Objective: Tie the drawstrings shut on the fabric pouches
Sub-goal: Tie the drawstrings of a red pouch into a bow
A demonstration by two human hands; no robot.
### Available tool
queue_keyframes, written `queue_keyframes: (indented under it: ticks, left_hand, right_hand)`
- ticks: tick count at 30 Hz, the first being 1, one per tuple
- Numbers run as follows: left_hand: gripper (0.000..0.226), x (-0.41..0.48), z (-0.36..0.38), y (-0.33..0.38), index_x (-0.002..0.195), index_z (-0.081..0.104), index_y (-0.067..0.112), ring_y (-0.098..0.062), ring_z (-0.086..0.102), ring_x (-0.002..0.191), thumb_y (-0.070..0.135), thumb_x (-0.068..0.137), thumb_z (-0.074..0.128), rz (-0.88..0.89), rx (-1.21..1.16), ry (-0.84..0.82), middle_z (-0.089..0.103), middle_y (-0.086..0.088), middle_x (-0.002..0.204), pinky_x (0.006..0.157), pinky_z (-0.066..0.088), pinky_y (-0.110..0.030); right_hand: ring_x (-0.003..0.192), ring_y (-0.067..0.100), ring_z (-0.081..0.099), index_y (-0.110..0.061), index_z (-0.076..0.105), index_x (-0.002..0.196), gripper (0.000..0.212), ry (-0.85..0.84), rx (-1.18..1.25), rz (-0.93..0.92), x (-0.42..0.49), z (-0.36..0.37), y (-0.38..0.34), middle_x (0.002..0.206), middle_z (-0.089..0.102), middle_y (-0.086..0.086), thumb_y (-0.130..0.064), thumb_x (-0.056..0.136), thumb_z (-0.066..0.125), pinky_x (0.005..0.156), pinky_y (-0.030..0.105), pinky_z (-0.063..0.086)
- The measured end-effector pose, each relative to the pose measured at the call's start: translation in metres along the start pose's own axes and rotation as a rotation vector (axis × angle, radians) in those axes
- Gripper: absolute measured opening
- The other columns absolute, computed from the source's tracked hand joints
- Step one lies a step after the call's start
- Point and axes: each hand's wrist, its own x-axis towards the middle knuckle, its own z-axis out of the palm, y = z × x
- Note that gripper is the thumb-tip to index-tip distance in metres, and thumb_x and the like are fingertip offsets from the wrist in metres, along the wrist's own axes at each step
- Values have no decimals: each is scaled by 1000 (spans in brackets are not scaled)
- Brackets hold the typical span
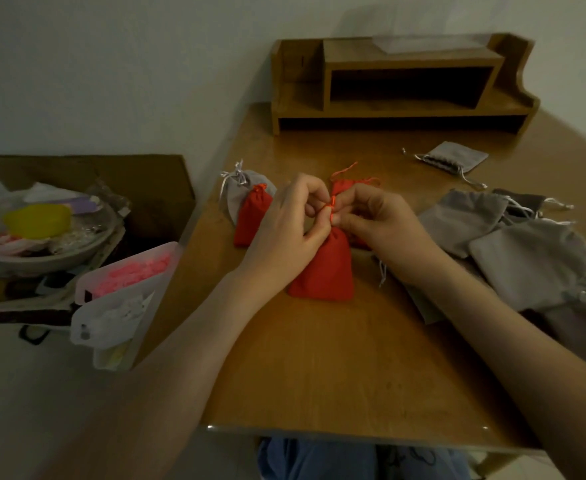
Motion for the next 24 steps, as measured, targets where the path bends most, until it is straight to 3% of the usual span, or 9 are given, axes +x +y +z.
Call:
queue_keyframes:
  ticks: [3,6,8,11,15,18,20,24]
  left_hand:
    - [24,1,0,2,95,43,19,-1,48,80,5,87,60,-21,-46,23,44,17,86,74,39,-11]
    - [22,2,-1,3,95,43,18,-1,49,81,6,88,59,-22,-49,34,49,9,87,74,39,-10]
    - [17,2,-2,2,95,47,16,-5,52,81,7,89,60,-32,-44,22,53,4,88,73,38,-7]
    - [9,2,-3,1,95,53,5,-9,54,80,6,90,60,-39,-33,9,56,1,87,71,36,-3]
    - [8,1,-2,2,97,51,8,-1,53,73,7,92,58,-66,-53,-17,58,-2,86,67,37,-4]
    - [8,2,-3,1,97,50,10,-2,54,73,9,93,56,-82,-83,0,58,-2,87,66,37,-6]
    - [9,2,-4,1,100,53,8,-10,58,80,10,92,56,-82,-101,15,59,-2,90,70,40,-9]
    - [13,4,-3,1,100,59,19,-7,61,90,9,92,57,-107,-200,-1,62,9,93,79,46,-17]
  right_hand:
    - [79,20,58,-10,62,88,7,-8,118,8,1,-1,1,83,62,10,-3,89,59,71,28,51]
    - [78,23,59,-4,62,90,5,5,172,1,0,0,1,85,62,17,-4,91,57,69,26,51]
    - [75,22,59,-2,62,93,6,25,125,-10,0,1,0,84,62,17,-6,92,57,68,27,51]
    - [70,12,55,-10,61,89,5,91,-27,-57,0,2,2,78,60,2,-6,92,59,65,31,47]
    - [71,6,51,-13,57,88,11,96,-134,-108,2,1,4,78,54,-7,-3,91,55,65,28,41]
    - [69,21,48,-13,57,92,19,30,-24,-83,1,-1,2,81,56,-1,4,93,50,62,30,38]
    - [72,22,50,-10,57,97,21,4,5,-92,1,-2,1,84,58,4,9,92,47,62,34,40]
    - [81,20,56,-4,58,99,16,21,36,-96,2,-2,1,91,60,19,8,93,49,70,34,46]
